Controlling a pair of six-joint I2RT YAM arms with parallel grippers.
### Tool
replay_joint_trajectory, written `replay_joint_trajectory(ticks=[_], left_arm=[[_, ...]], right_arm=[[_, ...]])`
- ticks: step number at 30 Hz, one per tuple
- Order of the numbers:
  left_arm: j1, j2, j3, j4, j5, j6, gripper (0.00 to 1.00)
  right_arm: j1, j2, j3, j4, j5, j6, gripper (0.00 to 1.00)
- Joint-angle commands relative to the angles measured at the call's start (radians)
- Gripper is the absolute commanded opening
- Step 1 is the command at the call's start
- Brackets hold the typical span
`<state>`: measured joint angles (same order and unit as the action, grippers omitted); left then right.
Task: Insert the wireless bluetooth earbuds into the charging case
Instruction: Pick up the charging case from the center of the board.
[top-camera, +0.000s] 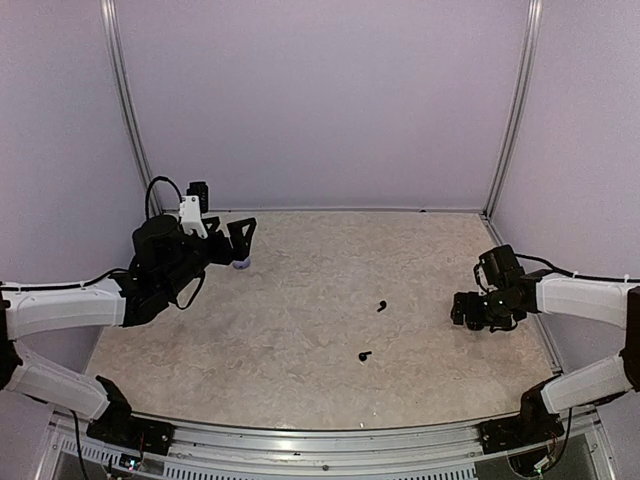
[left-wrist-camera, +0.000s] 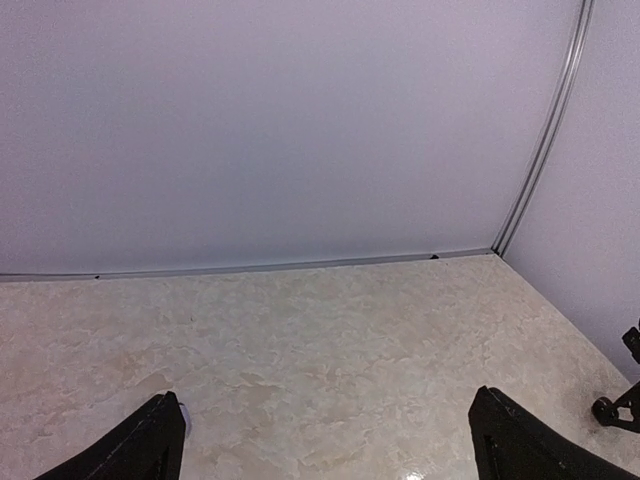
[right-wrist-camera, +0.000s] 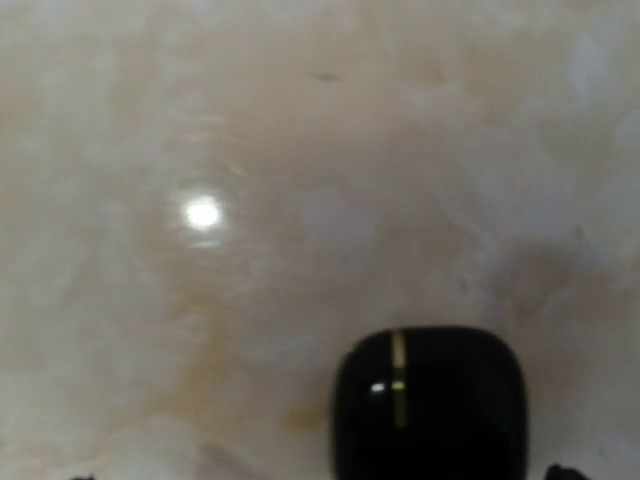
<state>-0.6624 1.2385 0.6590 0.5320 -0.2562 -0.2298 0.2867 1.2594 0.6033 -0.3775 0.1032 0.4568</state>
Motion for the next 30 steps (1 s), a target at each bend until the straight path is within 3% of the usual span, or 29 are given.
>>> replay_joint_trajectory(ticks=[1,13,27,30], left_arm=[[-0.005,0.009,0.013,0.047,0.010,0.024,0.99],[0.003,0.007,0.011,0.040,0.081,0.036,0.99],[0.037,-0.017,-0.030,0.064,0.141,0.001,0.99],[0.037,-0.012,-0.044,0.090,0.210,0.012,0.99]], right_arm=[[-0.032,0.027,-0.023,0.052,0.014,0.005,0.96],[-0.112,0.123,-0.031,0.112,-0.094,-0.037,0.76],[-0.084,0.162,-0.020,0.140,-0.228,-0.099,0.39],[-0.039,0.127,0.018,0.127,-0.286,-0.134,0.36]])
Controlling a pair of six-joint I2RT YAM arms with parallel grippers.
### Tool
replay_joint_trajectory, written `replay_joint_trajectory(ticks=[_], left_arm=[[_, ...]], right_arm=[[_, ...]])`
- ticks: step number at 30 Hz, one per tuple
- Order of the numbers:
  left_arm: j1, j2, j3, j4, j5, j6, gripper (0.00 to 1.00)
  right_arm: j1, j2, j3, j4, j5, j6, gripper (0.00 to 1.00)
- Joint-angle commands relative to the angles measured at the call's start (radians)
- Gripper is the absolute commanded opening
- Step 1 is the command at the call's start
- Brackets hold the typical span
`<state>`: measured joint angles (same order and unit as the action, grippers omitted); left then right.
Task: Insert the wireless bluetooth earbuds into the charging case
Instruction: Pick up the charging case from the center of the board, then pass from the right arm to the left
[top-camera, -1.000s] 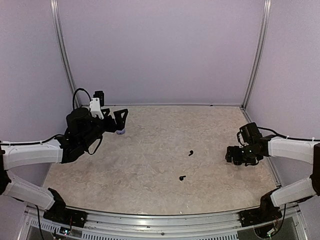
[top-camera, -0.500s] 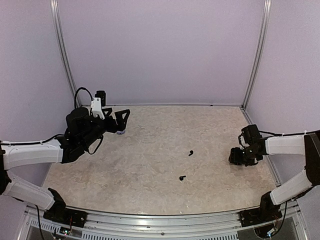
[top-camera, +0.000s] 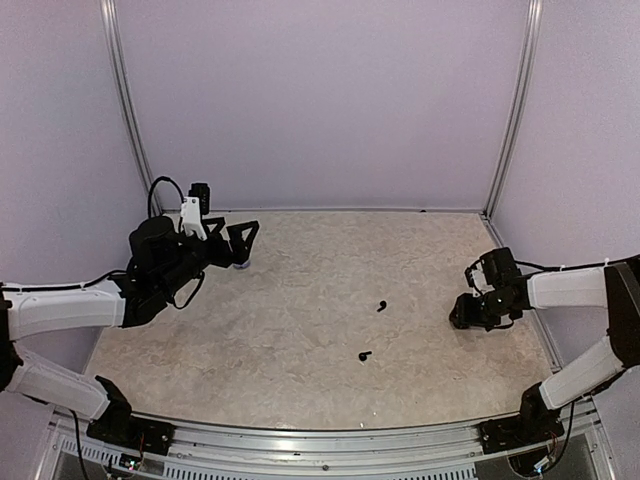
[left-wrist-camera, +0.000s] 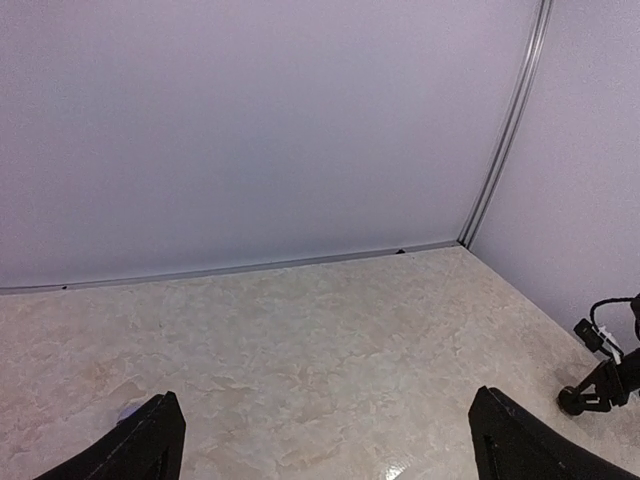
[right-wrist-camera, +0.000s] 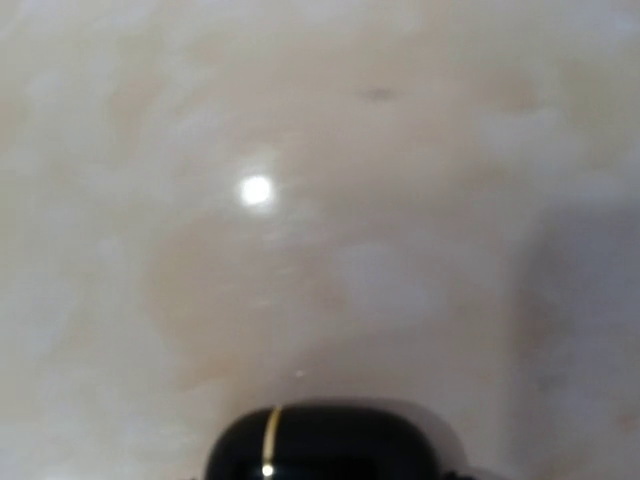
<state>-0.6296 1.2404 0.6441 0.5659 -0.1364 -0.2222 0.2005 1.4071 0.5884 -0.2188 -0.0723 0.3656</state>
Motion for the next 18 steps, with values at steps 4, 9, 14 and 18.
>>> replay_joint_trajectory(ticks=[4,9,14,18], left_arm=[[-0.037,0.001,-0.075,0.165,0.218,0.073,0.97],[-0.096,0.019,-0.191,0.329,0.379,0.213,0.98],[-0.178,0.008,-0.258,0.385,0.522,0.373,0.96],[-0.269,-0.005,-0.265,0.371,0.532,0.459,0.92]], right_arm=[[0.111,-0.055,0.122,-0.079,-0.287,-0.112,0.38],[0.160,-0.115,0.215,-0.109,-0.563,-0.195,0.36],[0.228,-0.129,0.328,-0.189,-0.797,-0.262,0.36],[0.317,-0.124,0.381,-0.231,-0.878,-0.313,0.36]])
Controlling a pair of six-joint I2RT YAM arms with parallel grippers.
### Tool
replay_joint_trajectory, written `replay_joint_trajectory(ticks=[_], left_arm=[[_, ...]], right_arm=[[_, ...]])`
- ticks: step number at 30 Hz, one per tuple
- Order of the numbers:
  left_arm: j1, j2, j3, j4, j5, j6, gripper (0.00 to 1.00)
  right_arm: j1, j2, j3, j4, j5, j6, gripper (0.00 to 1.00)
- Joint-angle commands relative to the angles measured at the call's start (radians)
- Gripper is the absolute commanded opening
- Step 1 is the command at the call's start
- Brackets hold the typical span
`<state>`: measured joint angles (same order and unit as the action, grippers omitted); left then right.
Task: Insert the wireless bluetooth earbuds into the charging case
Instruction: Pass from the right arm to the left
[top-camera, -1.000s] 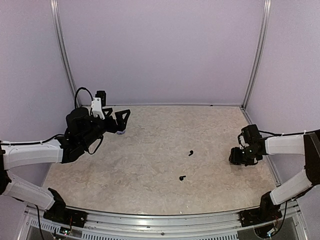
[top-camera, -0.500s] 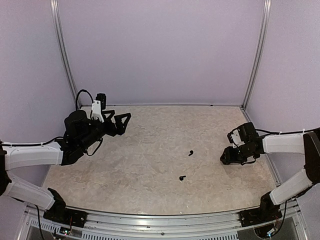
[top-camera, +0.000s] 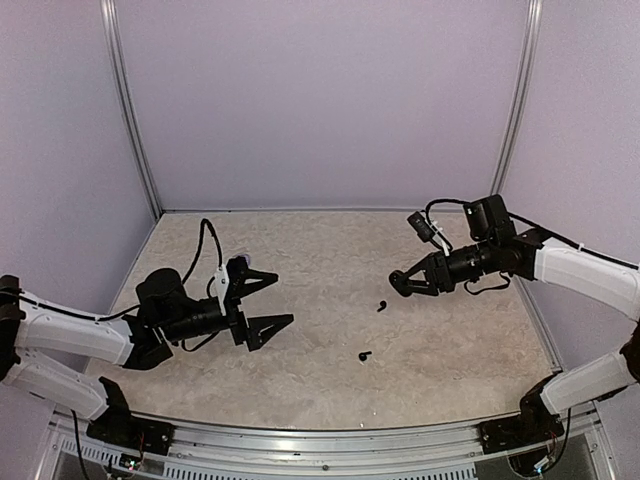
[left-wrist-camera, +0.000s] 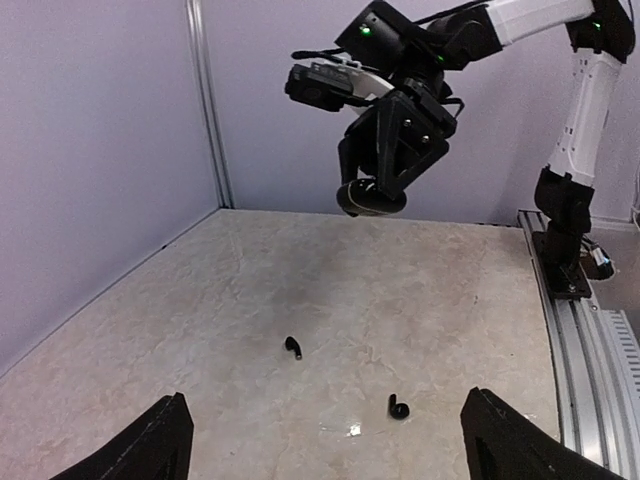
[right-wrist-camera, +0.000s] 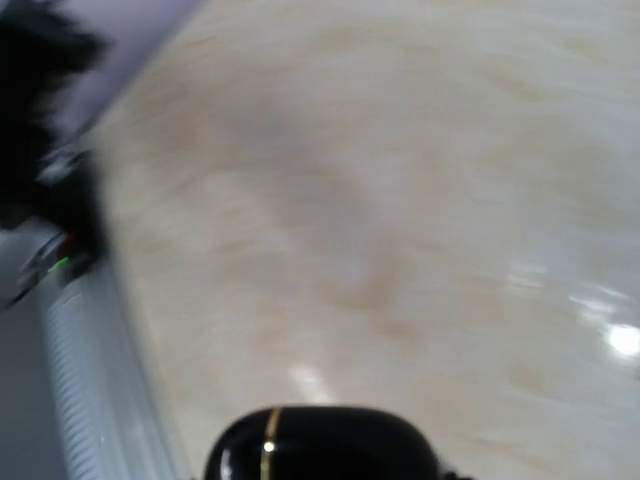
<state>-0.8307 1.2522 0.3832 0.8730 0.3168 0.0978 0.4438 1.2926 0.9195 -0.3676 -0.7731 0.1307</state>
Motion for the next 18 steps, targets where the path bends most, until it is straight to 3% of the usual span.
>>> replay_joint_trajectory(ticks=[1,11,18], left_arm=[[-0.094,-0.022,-0.002,0.054,0.075,0.165,0.92],[-0.329,-0.050,0.093,-0.165,-0.049,0.390,0.81],[-0.429,-0.059,0.150,-0.253,-0.093,0.482,0.66]], right_arm=[[0.100,-0.002,0.061,-0.096,-0.192,-0.092,0.36],[0.364,0.114,0.176,-0.215,-0.290,-0.216,0.37],[0.475,0.204,0.246,-0.259,-0.327,-0.256,0.36]])
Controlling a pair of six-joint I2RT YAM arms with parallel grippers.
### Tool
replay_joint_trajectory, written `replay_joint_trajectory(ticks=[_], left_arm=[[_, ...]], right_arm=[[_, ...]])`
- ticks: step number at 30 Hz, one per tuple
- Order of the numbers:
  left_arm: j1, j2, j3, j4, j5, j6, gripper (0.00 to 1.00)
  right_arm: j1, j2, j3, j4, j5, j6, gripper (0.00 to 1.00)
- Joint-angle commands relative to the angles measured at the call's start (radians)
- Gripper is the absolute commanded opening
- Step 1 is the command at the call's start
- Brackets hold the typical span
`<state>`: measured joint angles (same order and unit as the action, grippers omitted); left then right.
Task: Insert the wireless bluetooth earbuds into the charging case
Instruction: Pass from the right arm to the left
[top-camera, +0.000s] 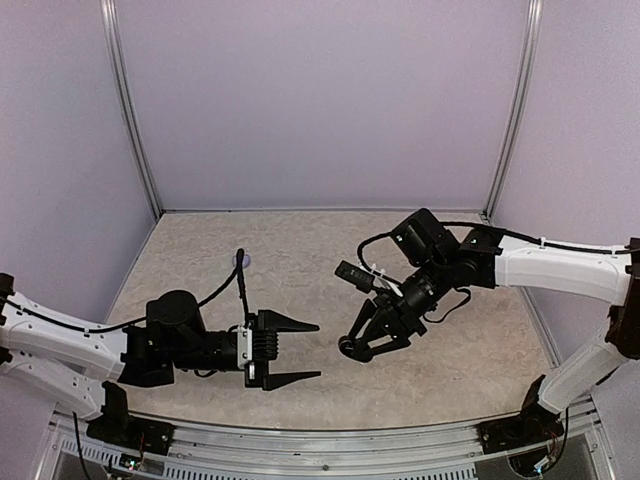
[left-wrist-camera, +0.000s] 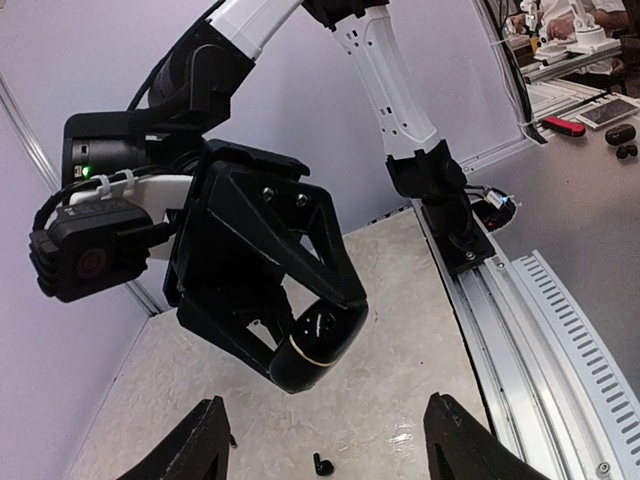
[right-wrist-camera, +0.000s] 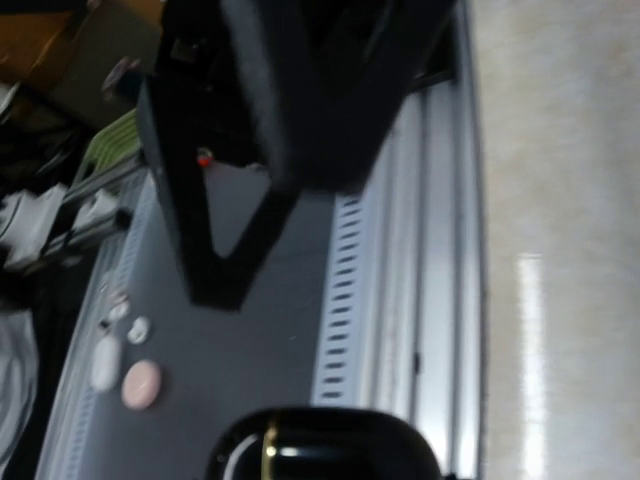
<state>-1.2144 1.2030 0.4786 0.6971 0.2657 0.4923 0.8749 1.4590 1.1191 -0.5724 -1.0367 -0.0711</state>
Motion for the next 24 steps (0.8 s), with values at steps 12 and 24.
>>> replay_joint_trajectory(ticks=[12,24], left_arm=[[-0.087,0.051,0.117,-0.164,-0.064,0.152,0.52],[-0.112,0.090,0.152,-0.220,-0.090,0.184,0.35]], right_arm=[[0.118,0.118,0.123,-0.103,-0.106,-0.082,0.34],[0.127,0.164,0.151,-0.134,-0.134,-0.100,0.34]])
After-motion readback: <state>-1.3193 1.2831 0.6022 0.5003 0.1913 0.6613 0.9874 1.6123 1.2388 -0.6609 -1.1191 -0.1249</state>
